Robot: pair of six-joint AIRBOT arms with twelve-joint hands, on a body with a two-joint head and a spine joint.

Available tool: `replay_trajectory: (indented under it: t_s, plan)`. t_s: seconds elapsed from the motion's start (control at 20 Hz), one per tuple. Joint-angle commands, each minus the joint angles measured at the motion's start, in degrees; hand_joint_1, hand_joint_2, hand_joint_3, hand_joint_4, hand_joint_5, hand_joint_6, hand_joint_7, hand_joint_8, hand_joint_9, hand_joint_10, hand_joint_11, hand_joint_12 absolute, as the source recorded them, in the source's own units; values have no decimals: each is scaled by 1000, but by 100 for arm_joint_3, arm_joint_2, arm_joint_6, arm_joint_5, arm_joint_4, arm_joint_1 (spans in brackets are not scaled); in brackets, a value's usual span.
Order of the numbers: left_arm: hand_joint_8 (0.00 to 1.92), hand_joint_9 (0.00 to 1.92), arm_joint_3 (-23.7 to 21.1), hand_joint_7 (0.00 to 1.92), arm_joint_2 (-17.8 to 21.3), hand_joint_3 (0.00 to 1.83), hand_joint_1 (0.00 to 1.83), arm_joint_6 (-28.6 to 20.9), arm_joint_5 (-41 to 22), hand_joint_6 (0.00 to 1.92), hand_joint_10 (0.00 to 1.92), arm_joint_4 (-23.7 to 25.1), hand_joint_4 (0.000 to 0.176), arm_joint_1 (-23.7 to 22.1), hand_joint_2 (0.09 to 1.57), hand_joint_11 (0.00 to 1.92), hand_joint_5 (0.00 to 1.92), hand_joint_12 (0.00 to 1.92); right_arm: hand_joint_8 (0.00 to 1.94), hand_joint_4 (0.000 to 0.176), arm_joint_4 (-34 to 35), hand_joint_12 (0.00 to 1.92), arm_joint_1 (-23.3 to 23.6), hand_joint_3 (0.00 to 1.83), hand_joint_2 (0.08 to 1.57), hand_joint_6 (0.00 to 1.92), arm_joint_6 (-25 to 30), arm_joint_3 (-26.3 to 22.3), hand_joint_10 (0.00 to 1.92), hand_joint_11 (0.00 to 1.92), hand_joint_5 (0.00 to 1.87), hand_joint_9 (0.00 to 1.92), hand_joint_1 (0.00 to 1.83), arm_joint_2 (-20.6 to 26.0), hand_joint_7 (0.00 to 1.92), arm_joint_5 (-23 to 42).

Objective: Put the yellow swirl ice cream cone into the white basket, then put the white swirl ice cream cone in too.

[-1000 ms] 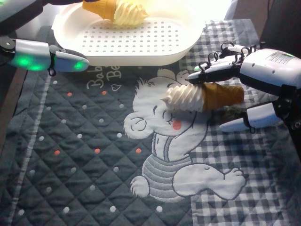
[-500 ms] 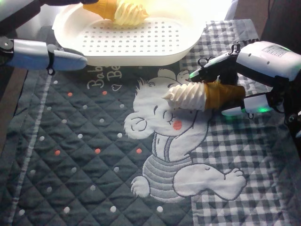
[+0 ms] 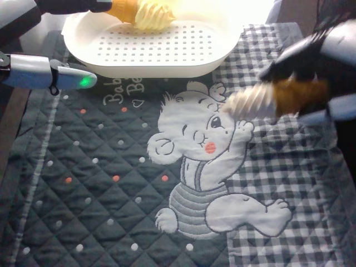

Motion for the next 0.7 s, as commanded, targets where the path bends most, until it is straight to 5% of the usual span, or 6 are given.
replay_trajectory:
  t_s: [0.0, 0.15, 0.35, 0.4, 0.5, 0.65]
  plan:
    - [3, 213, -21, 302, 22, 0, 940, -28, -811, 2, 2, -105, 69, -23, 912, 0, 466, 482, 699, 0, 437, 971, 74, 0, 1036, 495, -65, -48, 1016, 703, 1223, 1028, 1395, 40, 1132, 1083]
    - [2, 252, -22, 323, 6, 0, 953, -27, -827, 1, 7, -133, 63, -12, 896, 0, 467, 660, 695, 0, 862, 992, 168, 0, 1038, 351, -406, -54, 1071, 895, 1216, 1042, 1399, 93, 1159, 1463]
    - [3, 280, -195, 346, 197, 0, 995, -28, -1205, 1, 5, -394, 66, 284, 870, 0, 467, 668, 434, 0, 237, 790, 1962, 0, 1019, 739, -759, 597, 817, 1031, 1131, 1132, 1400, -733, 1254, 331]
    - [2, 267, -205, 350, 200, 0, 1015, -28, -1242, 0, 0, -414, 58, 310, 868, 0, 468, 622, 89, 0, 138, 773, 2171, 1, 1018, 741, -758, 864, 931, 997, 1092, 1137, 1403, -1032, 1385, -14]
    - [4, 336, -176, 391, 117, 2, 1037, -24, -1246, 1, 11, -378, 28, 240, 880, 0, 475, 988, 73, 0, 123, 719, 2258, 1, 996, 560, -751, 1305, 826, 1110, 1193, 1182, 1408, -1500, 1415, -552]
    - [3, 393, -192, 428, 85, 8, 1041, -27, -1344, 3, 16, -316, 46, 226, 933, 0, 494, 1143, 40, 0, -73, 956, 2362, 0, 1015, 584, -738, 2010, 997, 808, 1181, 1075, 1402, -2254, 1431, -1448]
